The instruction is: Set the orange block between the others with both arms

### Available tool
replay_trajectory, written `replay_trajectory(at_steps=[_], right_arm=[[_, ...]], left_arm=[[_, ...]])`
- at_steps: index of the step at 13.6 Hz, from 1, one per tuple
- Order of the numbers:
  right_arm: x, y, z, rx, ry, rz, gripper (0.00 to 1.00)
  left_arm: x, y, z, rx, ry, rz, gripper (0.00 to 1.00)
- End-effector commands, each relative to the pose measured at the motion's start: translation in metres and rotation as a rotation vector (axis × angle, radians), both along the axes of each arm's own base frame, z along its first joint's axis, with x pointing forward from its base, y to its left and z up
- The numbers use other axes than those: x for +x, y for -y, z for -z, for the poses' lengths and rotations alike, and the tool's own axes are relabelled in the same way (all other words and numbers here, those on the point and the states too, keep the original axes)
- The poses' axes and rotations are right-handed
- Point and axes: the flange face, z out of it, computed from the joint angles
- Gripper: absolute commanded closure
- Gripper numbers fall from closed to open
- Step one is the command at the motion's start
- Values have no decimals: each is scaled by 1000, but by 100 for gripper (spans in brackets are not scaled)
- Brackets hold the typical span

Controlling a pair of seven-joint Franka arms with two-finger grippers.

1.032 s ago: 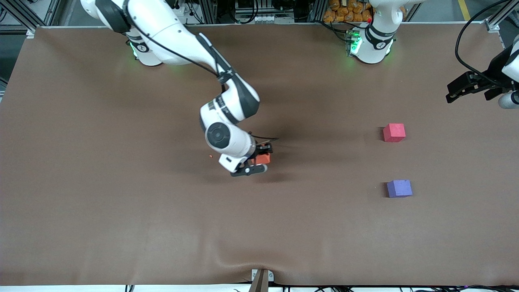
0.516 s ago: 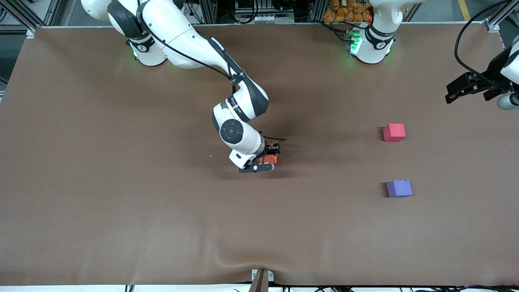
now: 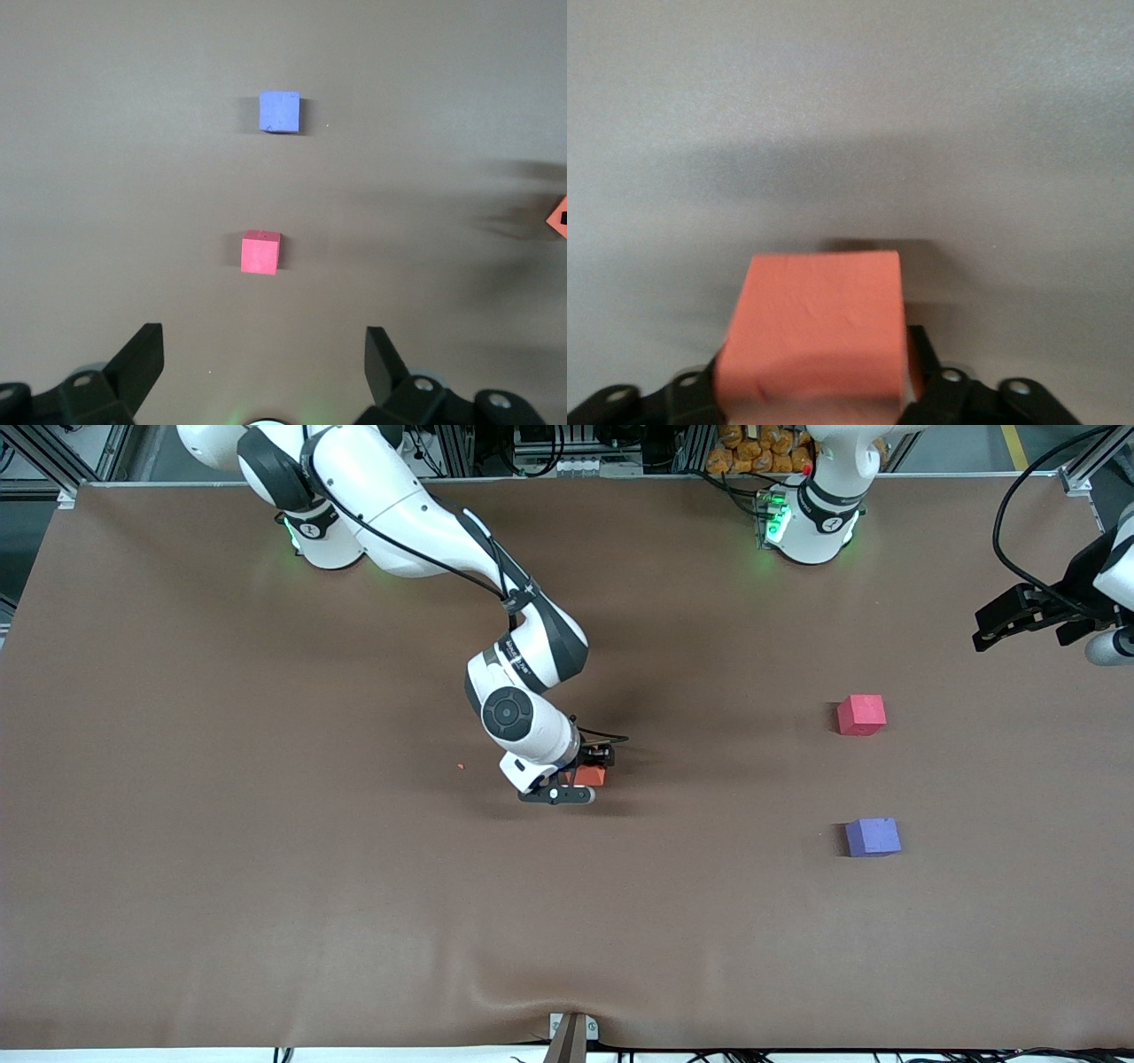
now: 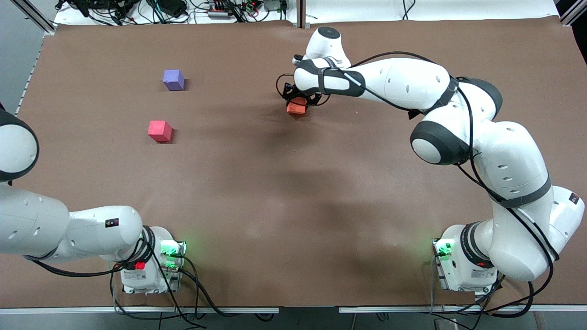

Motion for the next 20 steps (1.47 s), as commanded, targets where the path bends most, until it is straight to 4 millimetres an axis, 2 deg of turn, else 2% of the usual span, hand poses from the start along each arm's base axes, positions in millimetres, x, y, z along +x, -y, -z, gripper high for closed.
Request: replay_trajectory(at_steps=[1, 4, 5, 7, 10, 12, 14, 16, 20], right_arm=[[6, -7, -18, 0, 25, 1, 0], [12, 4, -45, -8, 0, -4, 0], [20, 16, -55, -23, -8, 1, 0], [35, 38, -105, -22, 26, 24, 0], [51, 81, -146, -130, 60, 8, 0], [68, 130, -172, -249, 92, -113, 0], [91, 200, -201, -278, 93, -191, 0], [103, 272, -224, -253, 79, -217, 0], [75, 390, -271, -205, 68, -181, 0]], left_arm=[[-1, -2, -5, -19, 5, 9, 0], [0, -2, -6, -20, 9, 9, 0], [0, -1, -6, -18, 11, 10, 0], [2, 0, -5, -19, 11, 12, 0], [3, 2, -2, -14, 10, 19, 0], [3, 0, -3, -12, 11, 31, 0], [3, 0, -3, -13, 11, 42, 0], [2, -1, -3, -14, 11, 45, 0], [3, -2, -3, -14, 9, 47, 0]])
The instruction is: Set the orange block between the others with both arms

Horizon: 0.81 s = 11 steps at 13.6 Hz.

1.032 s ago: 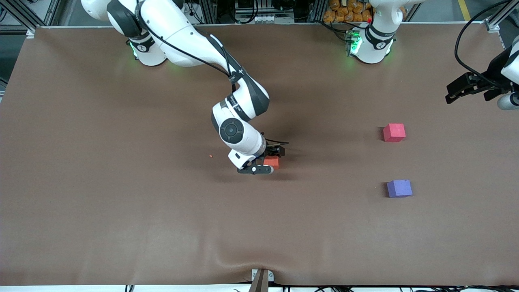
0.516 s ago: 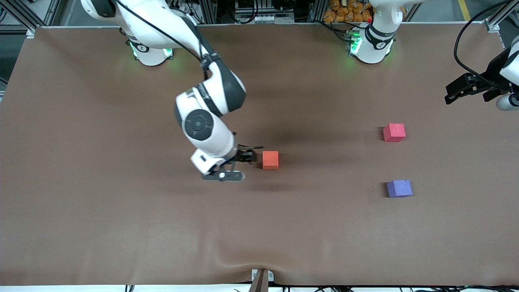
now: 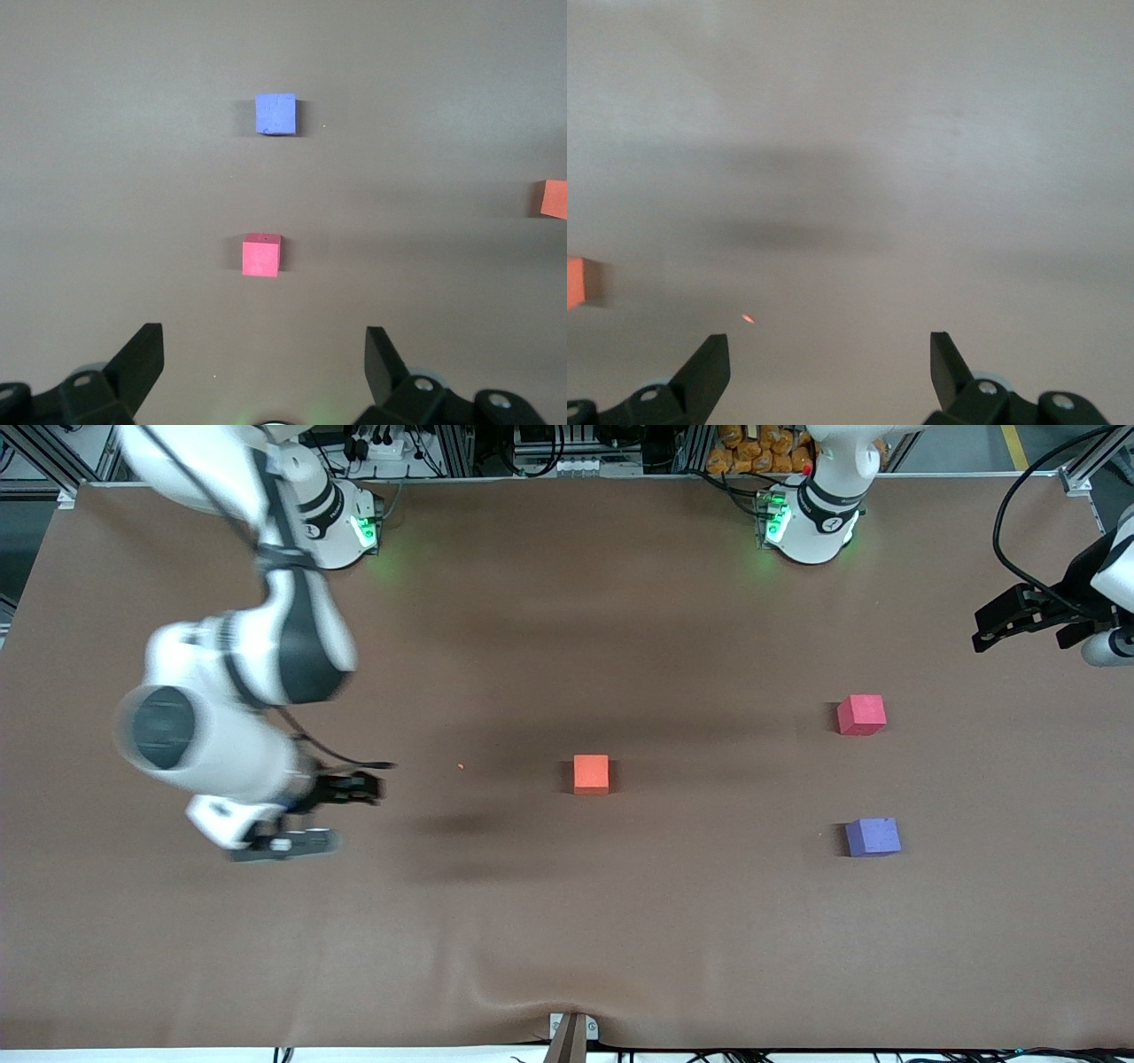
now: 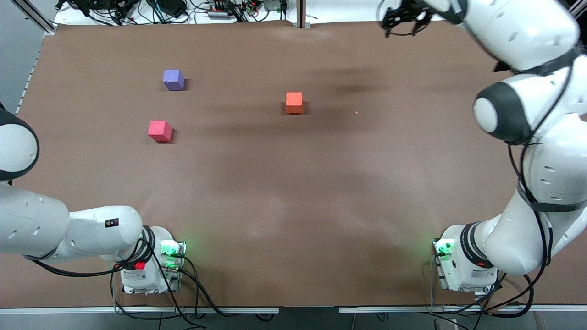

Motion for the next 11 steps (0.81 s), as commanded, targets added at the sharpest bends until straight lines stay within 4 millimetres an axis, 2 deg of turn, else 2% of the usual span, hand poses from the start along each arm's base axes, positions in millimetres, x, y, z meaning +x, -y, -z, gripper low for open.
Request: replay_trajectory(at_steps=[1, 5, 7, 11], right_arm=[[-47, 68, -43, 12, -10, 5, 0], [-90, 145, -118, -67, 5, 56, 0], [-103, 178, -142, -49, 28, 102, 0], [-117, 183, -168, -39, -1, 143, 0]], left_arm=[[1, -3, -3, -12, 5, 13, 0], [1, -3, -3, -13, 4, 13, 0], [1, -3, -3, -15, 5, 11, 0], [1, -3, -2, -15, 2, 13, 0]])
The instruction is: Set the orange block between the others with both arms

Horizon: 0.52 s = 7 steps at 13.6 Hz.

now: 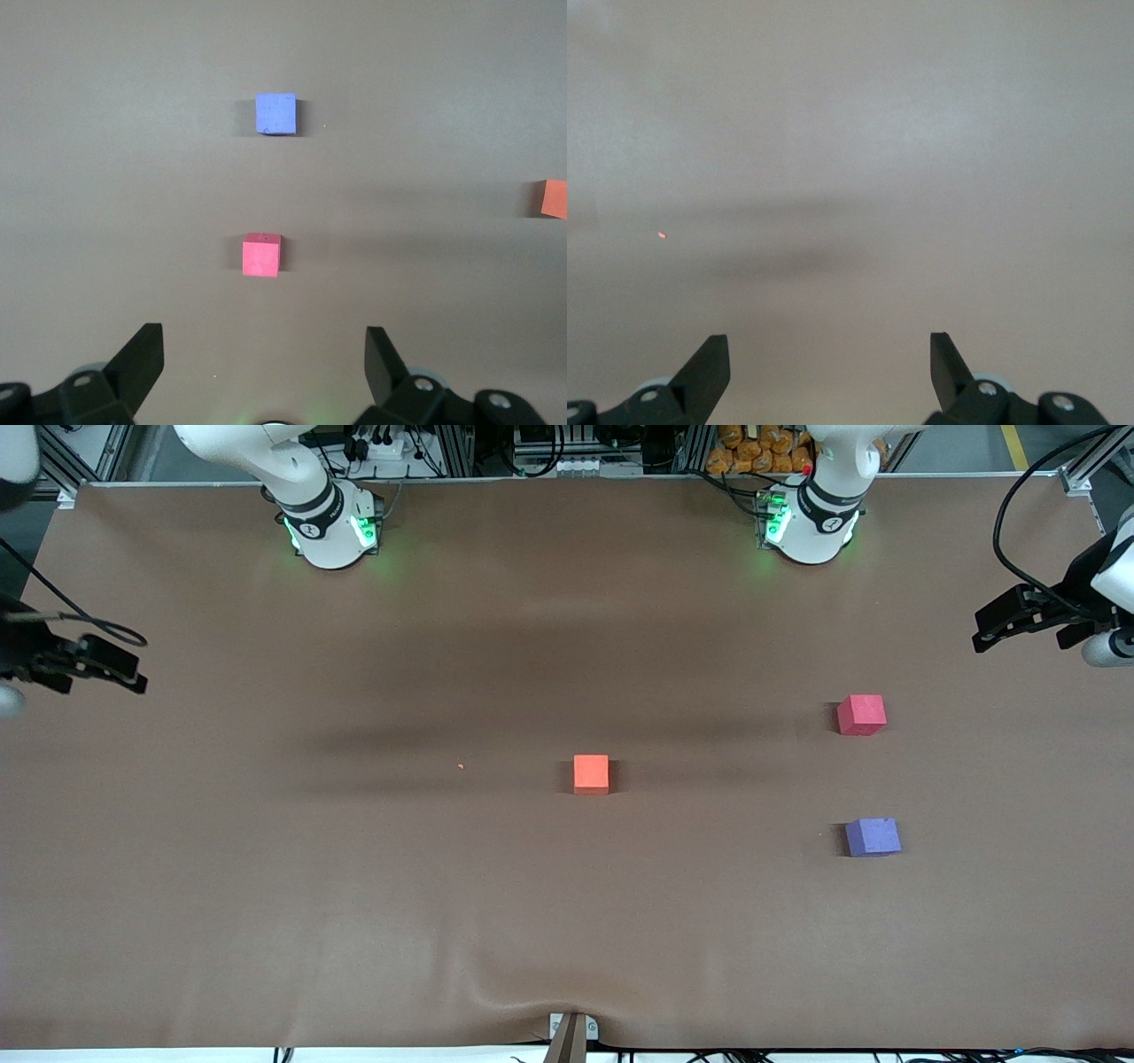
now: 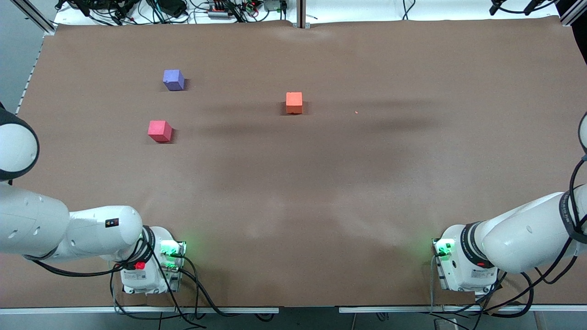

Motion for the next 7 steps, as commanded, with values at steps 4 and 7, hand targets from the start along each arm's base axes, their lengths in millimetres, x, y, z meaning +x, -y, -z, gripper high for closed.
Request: replay_trajectory(at_steps=[4, 7], right_arm=[[-10, -14, -19, -17, -13, 13, 0], [-11, -8, -22, -9, -13, 23, 0]], left_arm=[[2, -1, 1, -17, -2, 13, 0], [5, -1, 7, -19, -12, 13, 0]])
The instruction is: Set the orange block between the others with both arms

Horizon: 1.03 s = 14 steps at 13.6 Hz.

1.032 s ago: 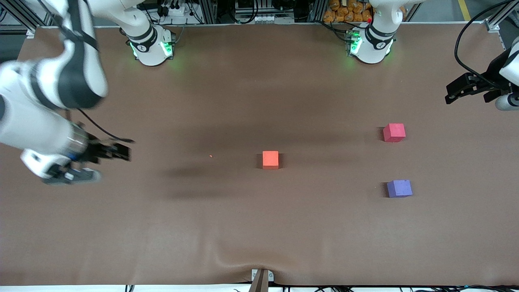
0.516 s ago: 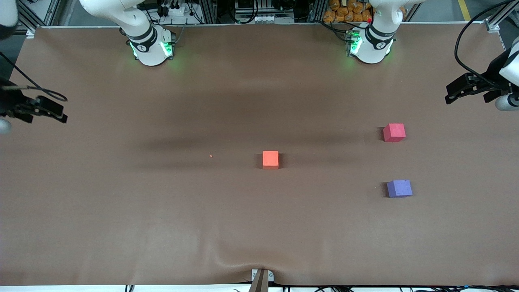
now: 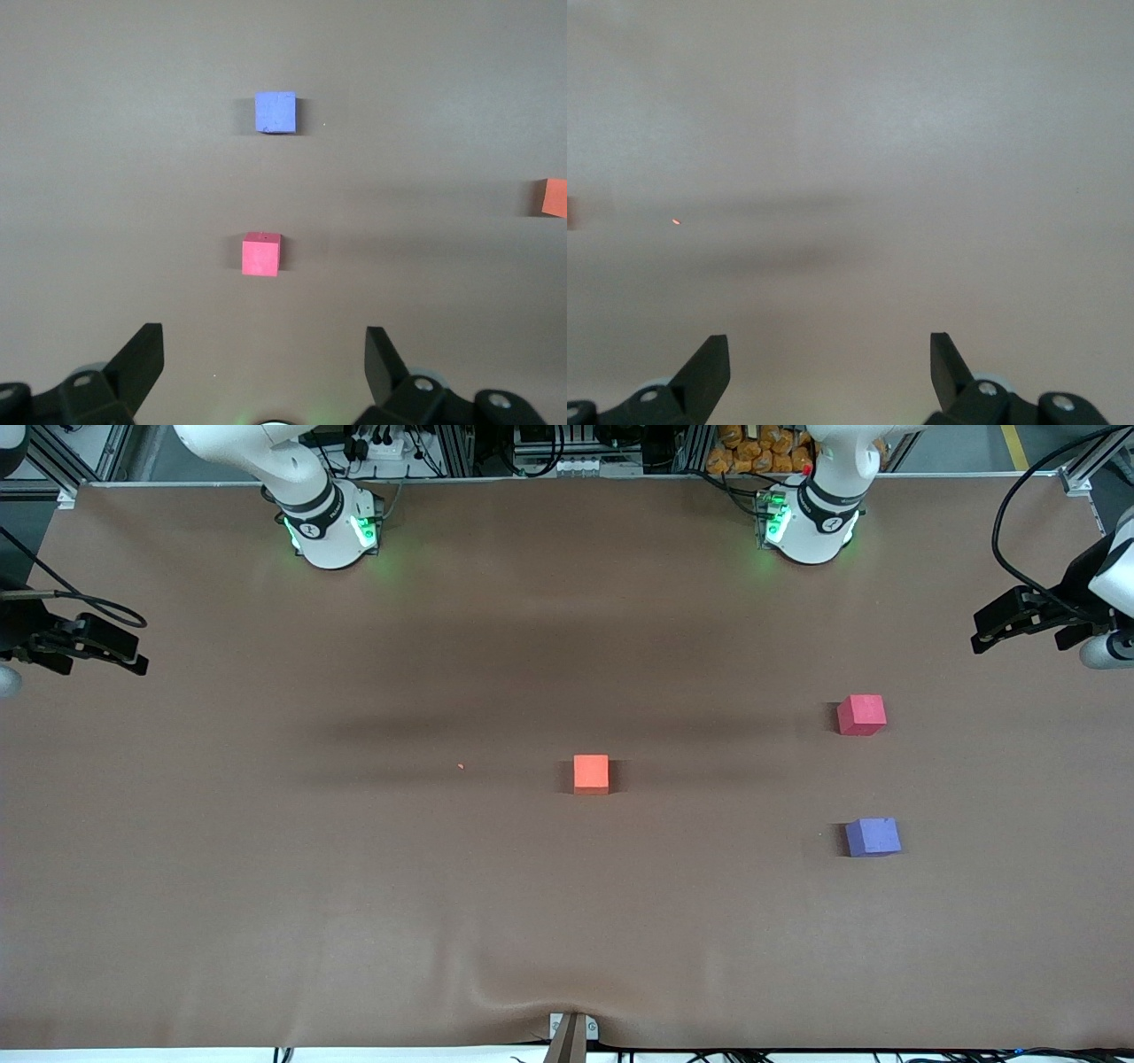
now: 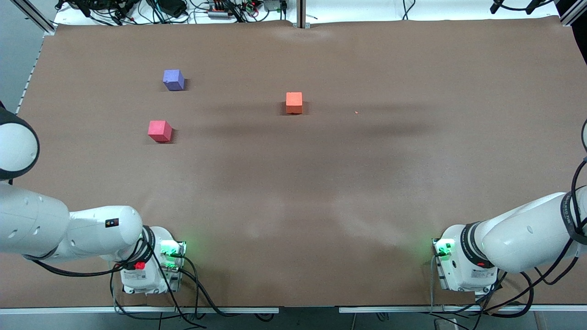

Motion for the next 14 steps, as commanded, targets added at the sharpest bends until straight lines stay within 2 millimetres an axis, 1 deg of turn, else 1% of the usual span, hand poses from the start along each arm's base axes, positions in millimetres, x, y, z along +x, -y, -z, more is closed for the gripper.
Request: replay_trajectory(at_steps=[1, 3, 4, 5, 6, 8, 11, 12, 13, 14], right_arm=[[-7, 5, -9, -12, -4, 12, 0], [-8, 11, -9, -10, -10, 21, 0], [-14, 13, -19, -10, 8, 24, 0], [-16, 13, -22, -10, 13, 24, 0], [-17, 15, -23, -12, 14, 27, 0], [-17, 20, -23, -10, 13, 36, 0], [-22, 23, -21, -12, -24, 43, 0], [-24, 24, -21, -11, -33, 45, 0], [-24, 28, -21, -11, -35, 53, 0], [-25, 29, -21, -12, -37, 59, 0]], left_arm=[[4, -1, 3, -18, -6, 13, 0], [8, 3, 10, -21, -16, 11, 0], [11, 5, 14, -22, -18, 11, 0], [14, 10, 19, -23, -21, 18, 0], [17, 15, 23, -25, -17, 25, 0], [27, 36, 37, -31, -25, 60, 0], [42, 78, 68, -37, -37, 79, 0], [48, 103, 82, -34, -34, 67, 0], [52, 133, 105, -30, -55, 45, 0], [58, 154, 119, -32, -48, 11, 0]])
